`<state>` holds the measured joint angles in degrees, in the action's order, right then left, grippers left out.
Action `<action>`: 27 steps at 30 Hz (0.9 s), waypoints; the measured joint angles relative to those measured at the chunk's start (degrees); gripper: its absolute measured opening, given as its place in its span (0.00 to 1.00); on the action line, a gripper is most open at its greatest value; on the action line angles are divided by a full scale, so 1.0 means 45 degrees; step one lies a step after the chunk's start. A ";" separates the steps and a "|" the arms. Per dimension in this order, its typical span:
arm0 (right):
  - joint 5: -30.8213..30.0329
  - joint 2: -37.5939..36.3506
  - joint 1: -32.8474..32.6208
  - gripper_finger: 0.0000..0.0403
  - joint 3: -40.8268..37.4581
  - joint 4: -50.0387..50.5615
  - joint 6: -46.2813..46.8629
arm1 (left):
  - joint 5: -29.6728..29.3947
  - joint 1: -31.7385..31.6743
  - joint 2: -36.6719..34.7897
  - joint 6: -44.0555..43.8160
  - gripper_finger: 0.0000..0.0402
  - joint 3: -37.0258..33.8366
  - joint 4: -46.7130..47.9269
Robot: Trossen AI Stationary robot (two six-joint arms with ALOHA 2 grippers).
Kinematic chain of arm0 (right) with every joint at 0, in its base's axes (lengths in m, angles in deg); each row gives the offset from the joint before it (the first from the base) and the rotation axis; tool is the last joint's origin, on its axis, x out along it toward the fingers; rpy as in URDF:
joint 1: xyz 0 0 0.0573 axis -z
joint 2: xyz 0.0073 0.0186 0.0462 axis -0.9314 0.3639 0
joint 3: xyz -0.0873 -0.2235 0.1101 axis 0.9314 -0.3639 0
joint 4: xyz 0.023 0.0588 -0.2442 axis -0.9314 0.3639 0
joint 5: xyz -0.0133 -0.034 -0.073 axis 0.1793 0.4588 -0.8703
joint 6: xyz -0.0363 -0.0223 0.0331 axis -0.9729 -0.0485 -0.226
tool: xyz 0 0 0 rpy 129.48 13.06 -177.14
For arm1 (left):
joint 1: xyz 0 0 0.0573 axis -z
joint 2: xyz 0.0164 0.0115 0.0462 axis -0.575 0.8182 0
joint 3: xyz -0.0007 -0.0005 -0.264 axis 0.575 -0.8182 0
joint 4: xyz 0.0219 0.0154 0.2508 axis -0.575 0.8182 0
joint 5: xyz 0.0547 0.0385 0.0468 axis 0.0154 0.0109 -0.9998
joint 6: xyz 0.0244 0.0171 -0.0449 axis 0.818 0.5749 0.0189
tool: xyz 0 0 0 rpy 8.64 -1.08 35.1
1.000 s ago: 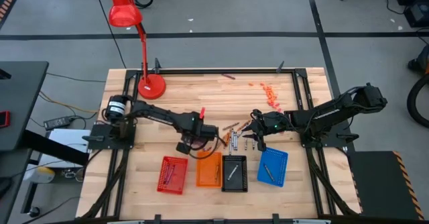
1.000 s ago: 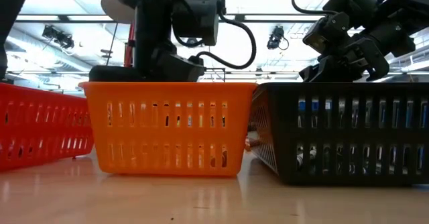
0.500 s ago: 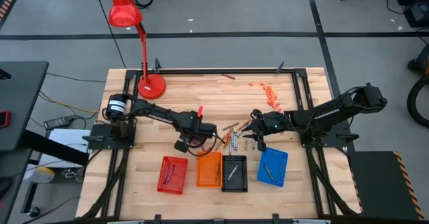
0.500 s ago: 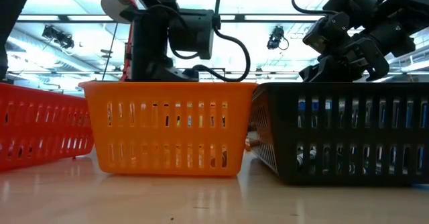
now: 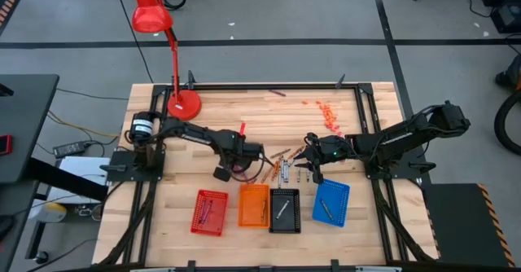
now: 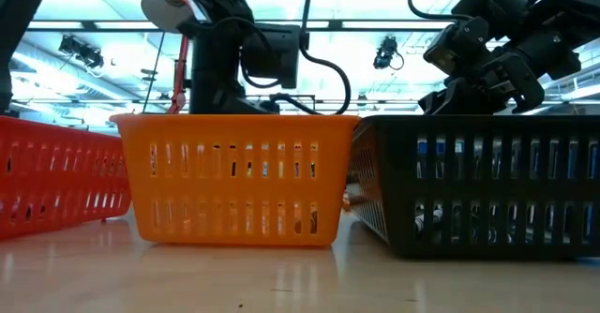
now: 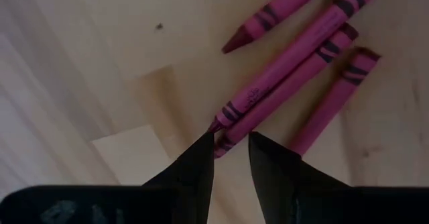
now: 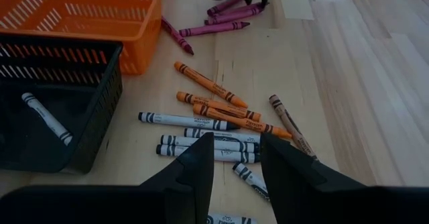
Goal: Sort crayons
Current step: Put the violet crayon into the red bin
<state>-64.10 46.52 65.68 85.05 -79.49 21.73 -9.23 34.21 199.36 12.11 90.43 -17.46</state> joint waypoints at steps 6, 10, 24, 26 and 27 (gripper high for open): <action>0.0000 0.0000 0.0000 0.31 0.0000 0.0000 0.0000 | 0.0377 -0.0295 0.0069 0.0910 0.26 0.0000 -0.0014; 0.0000 -0.0001 0.0000 0.31 0.0000 0.0010 0.0000 | 0.0571 -0.0256 0.0233 0.1543 0.26 0.0019 -0.0023; 0.0000 0.0000 0.0000 0.31 0.0000 -0.0005 0.0000 | 0.0601 -0.0125 0.0246 0.1846 0.21 0.0005 -0.0141; 0.0000 -0.0002 -0.0002 0.31 0.0000 -0.0010 0.0000 | 0.0633 -0.0097 0.0248 0.1819 0.17 0.0005 -0.0145; 0.0000 0.0000 0.0000 0.31 0.0000 -0.0005 0.0000 | 0.0639 -0.0073 0.0258 0.1797 0.15 0.0005 -0.0149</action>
<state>-64.10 46.52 65.68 85.05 -79.51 21.73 -6.35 33.88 200.52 20.20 90.45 -18.13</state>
